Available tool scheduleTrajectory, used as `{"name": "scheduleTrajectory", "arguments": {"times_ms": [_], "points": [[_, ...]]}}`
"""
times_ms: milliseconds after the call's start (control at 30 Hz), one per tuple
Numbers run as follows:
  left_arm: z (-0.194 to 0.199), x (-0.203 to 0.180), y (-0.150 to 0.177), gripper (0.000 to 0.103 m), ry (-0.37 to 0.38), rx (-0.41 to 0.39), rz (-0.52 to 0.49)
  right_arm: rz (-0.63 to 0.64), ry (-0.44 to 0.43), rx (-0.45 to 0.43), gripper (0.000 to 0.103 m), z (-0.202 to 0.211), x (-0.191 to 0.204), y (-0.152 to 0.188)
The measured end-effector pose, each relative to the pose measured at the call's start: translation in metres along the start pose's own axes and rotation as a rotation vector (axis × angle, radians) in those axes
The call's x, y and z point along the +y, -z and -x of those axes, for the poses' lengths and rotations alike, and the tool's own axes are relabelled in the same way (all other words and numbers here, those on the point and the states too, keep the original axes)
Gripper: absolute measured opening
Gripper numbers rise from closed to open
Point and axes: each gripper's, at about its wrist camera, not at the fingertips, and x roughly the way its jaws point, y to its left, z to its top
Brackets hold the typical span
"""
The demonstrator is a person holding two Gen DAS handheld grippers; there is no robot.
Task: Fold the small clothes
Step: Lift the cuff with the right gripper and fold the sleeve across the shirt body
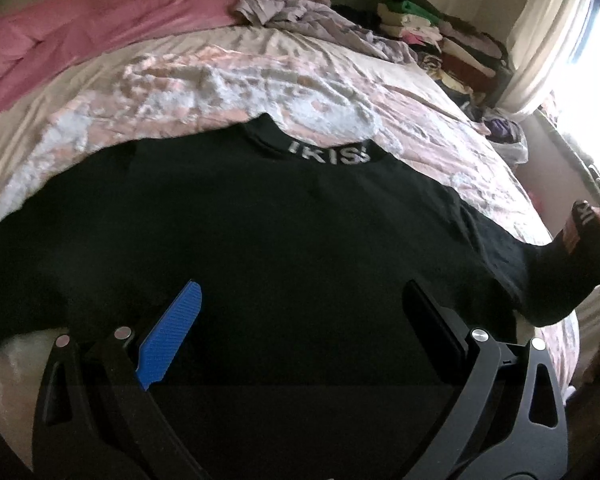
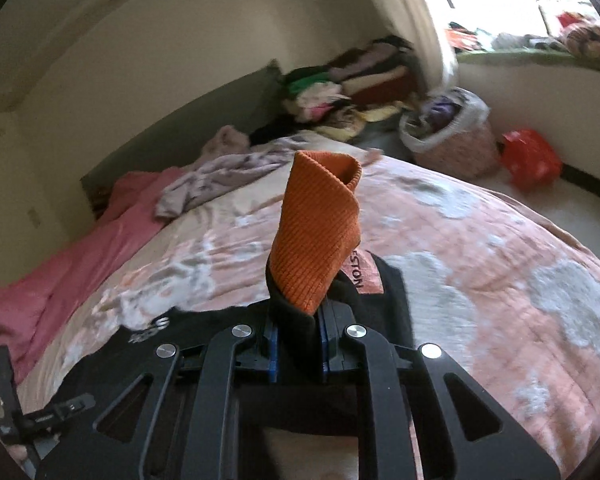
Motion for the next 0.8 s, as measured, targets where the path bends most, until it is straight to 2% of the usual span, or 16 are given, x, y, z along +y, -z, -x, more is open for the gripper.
{"name": "scheduleTrajectory", "arguments": {"times_ms": [433, 633, 800], "points": [[0.022, 0.032, -0.01, 0.095, -0.026, -0.036, 0.054, 0.172, -0.158, 0.069, 0.013, -0.02, 0.125, 0.003], [0.027, 0.052, -0.013, 0.095, -0.021, -0.041, 0.112, 0.26, -0.215, 0.115, 0.013, -0.03, 0.168, 0.023], [0.024, 0.07, -0.012, 0.095, -0.023, -0.027, 0.159, 0.323, -0.229, 0.168, 0.013, -0.047, 0.195, 0.048]]}}
